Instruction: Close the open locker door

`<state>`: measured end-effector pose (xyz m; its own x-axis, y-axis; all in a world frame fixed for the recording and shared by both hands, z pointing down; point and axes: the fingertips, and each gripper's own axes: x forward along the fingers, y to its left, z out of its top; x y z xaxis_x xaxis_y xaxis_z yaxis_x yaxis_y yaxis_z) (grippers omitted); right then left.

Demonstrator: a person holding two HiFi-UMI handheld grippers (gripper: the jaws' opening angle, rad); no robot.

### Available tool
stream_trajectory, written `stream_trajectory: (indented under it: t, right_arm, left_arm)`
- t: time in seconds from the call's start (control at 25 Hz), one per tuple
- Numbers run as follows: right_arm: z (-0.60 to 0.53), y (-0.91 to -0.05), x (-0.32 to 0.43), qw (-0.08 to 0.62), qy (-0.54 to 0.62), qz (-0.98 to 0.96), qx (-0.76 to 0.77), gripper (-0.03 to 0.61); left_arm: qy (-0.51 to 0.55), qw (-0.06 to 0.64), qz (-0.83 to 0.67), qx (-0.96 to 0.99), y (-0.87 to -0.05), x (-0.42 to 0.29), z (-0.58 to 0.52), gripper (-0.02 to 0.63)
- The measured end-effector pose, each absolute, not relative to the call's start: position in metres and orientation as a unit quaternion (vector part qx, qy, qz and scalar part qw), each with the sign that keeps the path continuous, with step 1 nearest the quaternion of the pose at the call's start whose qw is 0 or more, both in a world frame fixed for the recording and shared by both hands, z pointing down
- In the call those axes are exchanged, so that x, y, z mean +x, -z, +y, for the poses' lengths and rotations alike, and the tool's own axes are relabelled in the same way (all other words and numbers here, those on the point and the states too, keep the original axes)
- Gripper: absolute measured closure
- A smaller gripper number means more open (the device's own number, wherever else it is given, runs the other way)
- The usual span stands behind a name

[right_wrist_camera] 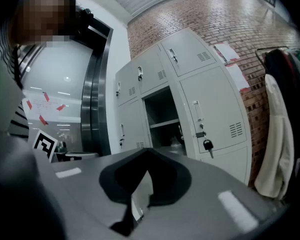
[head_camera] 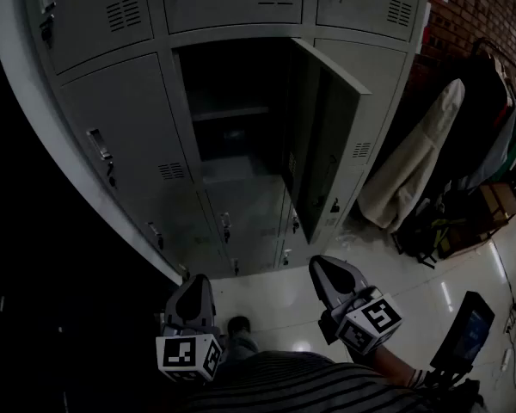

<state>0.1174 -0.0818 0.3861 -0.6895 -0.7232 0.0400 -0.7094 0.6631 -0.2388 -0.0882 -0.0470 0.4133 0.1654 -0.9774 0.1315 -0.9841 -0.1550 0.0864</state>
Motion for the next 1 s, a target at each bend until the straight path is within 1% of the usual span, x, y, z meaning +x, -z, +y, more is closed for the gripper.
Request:
stream_trajectory:
  t: [0.2,0.32,0.4,0.44,0.64,0.72,0.84,0.92,1.0]
  right_arm:
    - [-0.103,-0.366,0.093,0.049,0.104,0.926,-0.36,0.577]
    - [-0.116,-0.341,0.096,0.07,0.085,0.932,-0.346,0.567]
    - [-0.124,-0.322,0.108,0.083,0.072,0.934,-0.34,0.469]
    - [-0.127,-0.314,0.116,0.086,0.062,0.935,-0.339,0.446]
    - [-0.148,-0.293,0.164,0.068,0.011,0.93,-0.36,0.415]
    - [-0.163,-0.295,0.173,0.059,0.018,0.935,-0.349,0.384]
    - [-0.183,-0.302,0.171,0.034,0.024,0.953,-0.301,0.345]
    - [-0.193,-0.309,0.166,0.016,0.026,0.962,-0.271,0.333]
    - [-0.2,-0.311,0.161,0.011,0.033,0.968,-0.249,0.332]
  left_arm:
    - [-0.02,0.074,-0.637,0.767,-0.408,-0.102,-0.082,0.609]
    - [-0.021,0.069,-0.624,0.778,-0.403,-0.107,-0.106,0.609]
    - [-0.022,0.066,-0.616,0.785,-0.399,-0.107,-0.121,0.609]
    - [-0.023,0.064,-0.611,0.789,-0.398,-0.106,-0.128,0.609]
    - [-0.024,0.061,-0.592,0.803,-0.395,-0.1,-0.148,0.609]
    - [-0.025,0.062,-0.587,0.807,-0.395,-0.098,-0.153,0.609]
    - [-0.029,0.067,-0.581,0.81,-0.398,-0.094,-0.156,0.609]
    - [-0.028,0.071,-0.579,0.812,-0.399,-0.093,-0.156,0.609]
    - [-0.027,0.072,-0.578,0.812,-0.399,-0.094,-0.157,0.609]
